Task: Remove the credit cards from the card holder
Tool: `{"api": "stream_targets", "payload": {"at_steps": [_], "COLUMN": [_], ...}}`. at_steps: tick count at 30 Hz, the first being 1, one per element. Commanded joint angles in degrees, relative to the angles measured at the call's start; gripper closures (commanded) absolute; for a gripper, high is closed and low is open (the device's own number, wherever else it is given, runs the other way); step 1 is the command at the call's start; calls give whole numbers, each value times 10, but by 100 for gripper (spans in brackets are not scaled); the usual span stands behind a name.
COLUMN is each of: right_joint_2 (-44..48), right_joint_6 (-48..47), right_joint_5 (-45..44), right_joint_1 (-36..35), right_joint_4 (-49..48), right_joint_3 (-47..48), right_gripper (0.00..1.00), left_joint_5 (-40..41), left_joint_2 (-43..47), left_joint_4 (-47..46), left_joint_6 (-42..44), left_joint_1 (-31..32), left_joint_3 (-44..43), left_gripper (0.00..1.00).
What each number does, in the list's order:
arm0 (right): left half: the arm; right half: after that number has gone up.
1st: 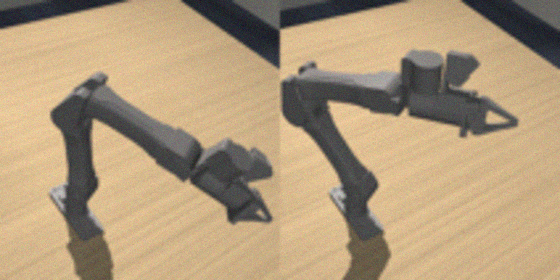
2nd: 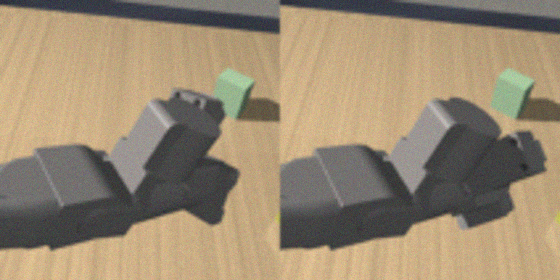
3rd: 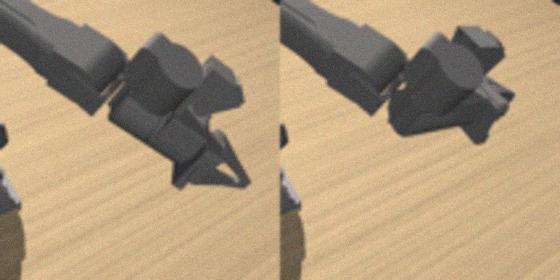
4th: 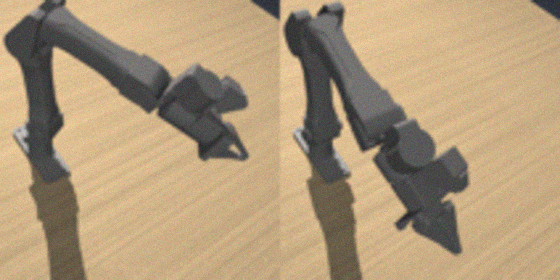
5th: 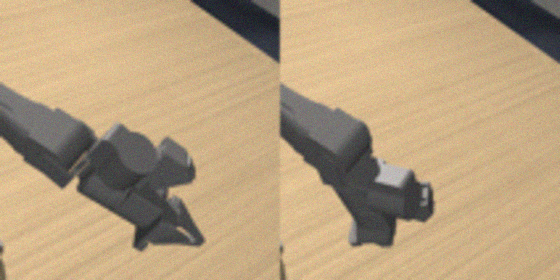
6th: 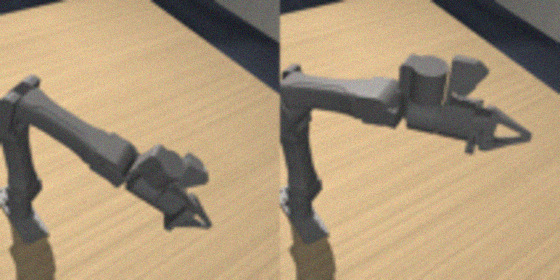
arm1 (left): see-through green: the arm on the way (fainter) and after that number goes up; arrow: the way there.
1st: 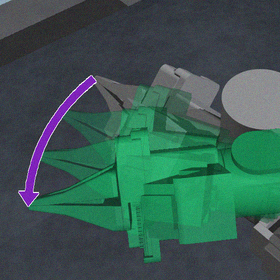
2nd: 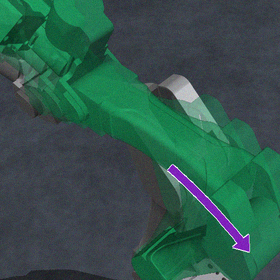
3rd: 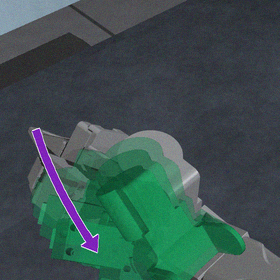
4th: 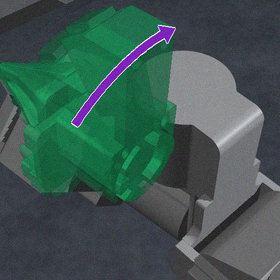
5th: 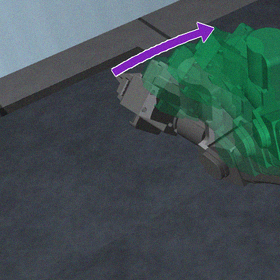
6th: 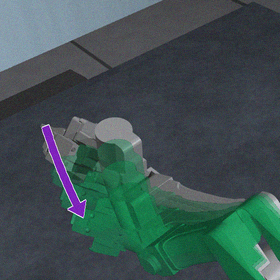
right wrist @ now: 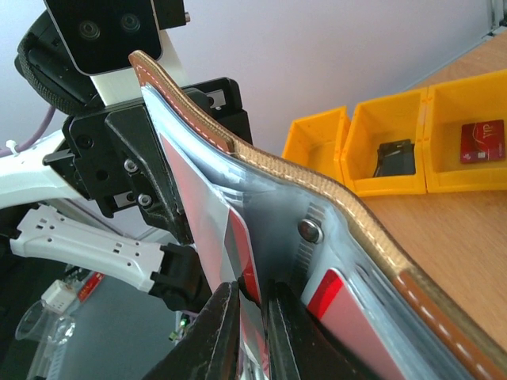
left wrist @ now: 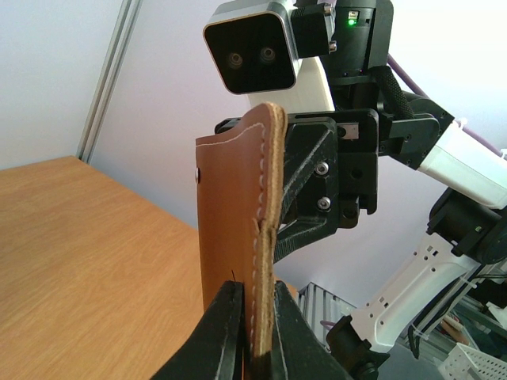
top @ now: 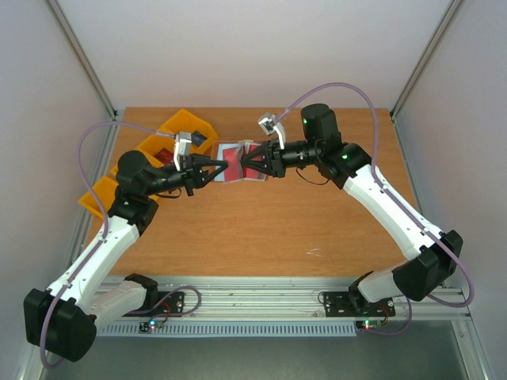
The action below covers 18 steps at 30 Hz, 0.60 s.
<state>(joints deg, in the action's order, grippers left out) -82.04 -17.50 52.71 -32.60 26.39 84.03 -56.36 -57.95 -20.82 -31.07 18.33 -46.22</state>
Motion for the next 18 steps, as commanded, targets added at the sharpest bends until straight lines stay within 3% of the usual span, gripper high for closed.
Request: {"api": "stream_targets", "payload": {"at_steps": [1,5,8,15,18], "right_joint_2": [-8,-9,-2,25,36], "right_joint_6": [5,23,34,64,64], "right_joint_5": [13,59,79,91,92], "right_joint_1": [-12,-12,-9,14,20], "right_joint_4": [-39,-70,-90,-108,-103], "right_joint_3": [10,4,-7,-38,-44], "right_gripper": [87,83,98,99,99], "left_joint_5": [-21,-19,-17,-5,3], "left_joint_2": [4,5,8,15,17], "left_joint_4": [-50,-49,-48,-45,-42], "left_joint_6": [2,1,1,0,-2], "left_joint_1": [2,2,3,2,2], "left_joint_3": [-11,-9,-8,-2,2], "left_gripper": [100,100,100,99,88]}}
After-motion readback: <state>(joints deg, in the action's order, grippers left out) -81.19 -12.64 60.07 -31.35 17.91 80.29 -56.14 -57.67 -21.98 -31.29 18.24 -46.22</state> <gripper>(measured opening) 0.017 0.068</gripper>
